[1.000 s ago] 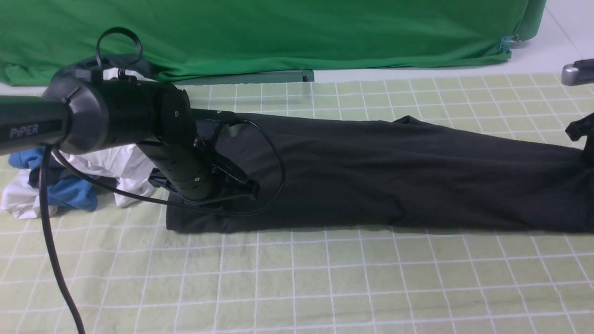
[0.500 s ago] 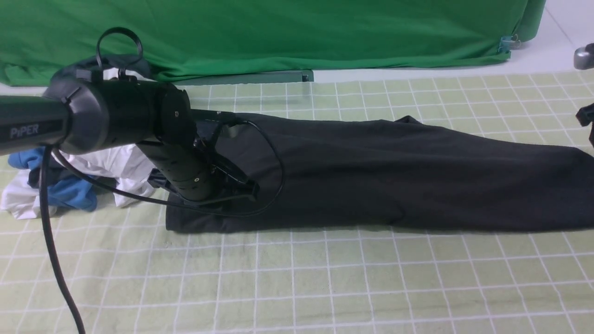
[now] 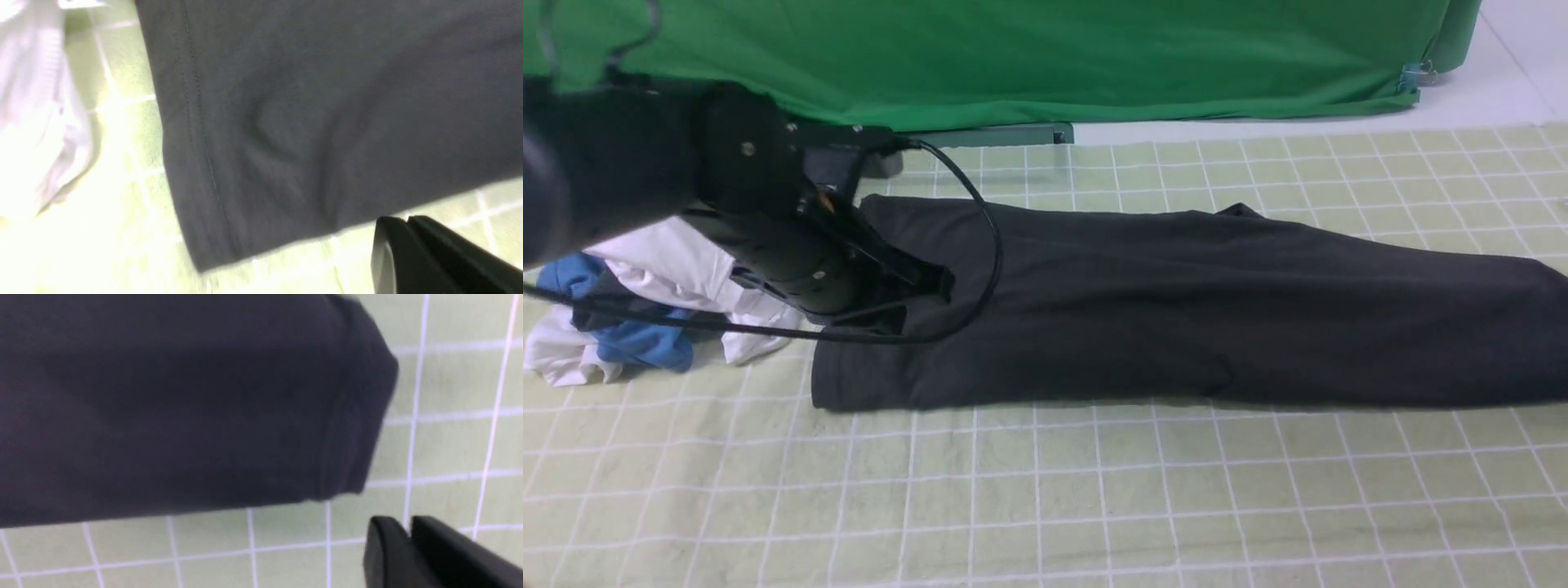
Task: Fold a long-sleeved shirt over a green coffee tablecloth.
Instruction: 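Pull the folded dark garment lengthwise by its ends to straighten it flat on the table, then fold the right end of the dark garment over onto its left end with the right gripper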
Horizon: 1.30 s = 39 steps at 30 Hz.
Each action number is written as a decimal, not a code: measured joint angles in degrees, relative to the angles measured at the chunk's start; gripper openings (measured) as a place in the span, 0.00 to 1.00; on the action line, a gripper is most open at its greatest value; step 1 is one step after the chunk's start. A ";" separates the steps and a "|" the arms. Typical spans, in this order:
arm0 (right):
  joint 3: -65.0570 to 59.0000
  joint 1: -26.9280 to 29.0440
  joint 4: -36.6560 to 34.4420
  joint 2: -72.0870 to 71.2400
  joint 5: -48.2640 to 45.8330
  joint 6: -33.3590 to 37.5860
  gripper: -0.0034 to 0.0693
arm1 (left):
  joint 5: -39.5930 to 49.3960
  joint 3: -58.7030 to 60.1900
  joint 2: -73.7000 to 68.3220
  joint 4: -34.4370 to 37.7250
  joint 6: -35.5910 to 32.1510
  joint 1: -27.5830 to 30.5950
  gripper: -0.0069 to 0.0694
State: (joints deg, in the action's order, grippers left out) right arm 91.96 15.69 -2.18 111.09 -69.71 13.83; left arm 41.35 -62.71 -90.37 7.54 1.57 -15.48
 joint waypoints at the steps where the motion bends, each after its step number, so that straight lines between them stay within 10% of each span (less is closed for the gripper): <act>1: -0.12 0.61 -0.30 0.34 0.00 0.00 0.35 | -0.41 1.31 1.81 0.00 0.04 0.00 0.11; 8: -0.14 1.39 -1.27 3.37 6.43 0.00 0.87 | -4.56 14.21 15.29 2.52 0.48 0.00 0.11; 21: -0.22 1.39 -4.98 12.00 10.65 0.01 0.83 | -4.83 22.86 22.74 3.38 1.93 0.00 0.11; 24: -0.22 1.39 -6.25 12.55 10.76 0.61 0.71 | -4.62 22.91 22.74 4.37 2.13 0.00 0.11; 30: -0.22 1.33 -7.43 12.55 10.76 2.09 0.15 | -4.62 22.91 22.81 4.90 2.29 0.00 0.11; 39: 2.08 2.86 -6.02 11.35 6.60 1.60 0.11 | -3.54 22.91 22.81 4.90 2.29 0.00 0.11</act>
State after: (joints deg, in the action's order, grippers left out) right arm 94.04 18.56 -8.20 122.44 -63.11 15.43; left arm 37.80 -39.81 -67.57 12.44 3.86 -15.48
